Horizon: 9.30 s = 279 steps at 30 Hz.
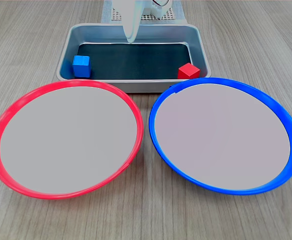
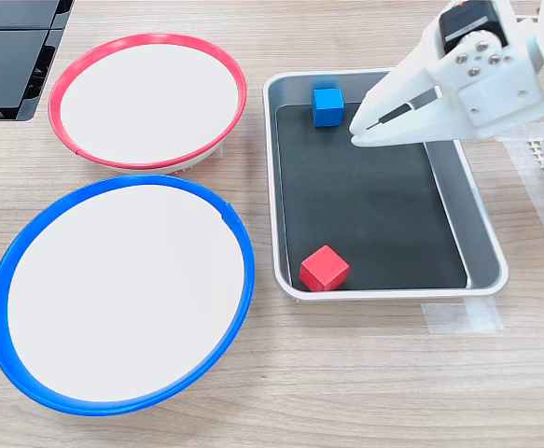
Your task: Move two blocks from tray to matching dishes
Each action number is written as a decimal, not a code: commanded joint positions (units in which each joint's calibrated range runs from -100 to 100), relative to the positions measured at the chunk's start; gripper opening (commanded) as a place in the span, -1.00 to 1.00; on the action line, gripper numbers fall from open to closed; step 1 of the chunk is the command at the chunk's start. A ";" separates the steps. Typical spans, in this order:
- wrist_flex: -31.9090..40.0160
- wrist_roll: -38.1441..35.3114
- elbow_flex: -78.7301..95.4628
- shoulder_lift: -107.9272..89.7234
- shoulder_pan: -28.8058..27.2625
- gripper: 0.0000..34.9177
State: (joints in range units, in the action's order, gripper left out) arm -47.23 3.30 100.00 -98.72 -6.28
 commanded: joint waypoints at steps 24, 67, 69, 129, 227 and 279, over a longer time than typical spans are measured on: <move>-8.20 -16.07 -27.95 30.11 -7.69 -0.98; -21.24 -26.96 -75.28 84.09 0.68 -0.99; -28.42 -29.16 -81.75 84.35 1.91 -0.69; 12.44 -19.00 -90.76 111.47 24.59 -0.38; -2.50 -27.45 -89.49 100.64 -8.45 -0.99; -0.19 -3.37 0.00 -0.34 1.62 -0.99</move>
State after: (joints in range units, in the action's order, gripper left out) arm -46.82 0.12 99.91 -99.15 -4.42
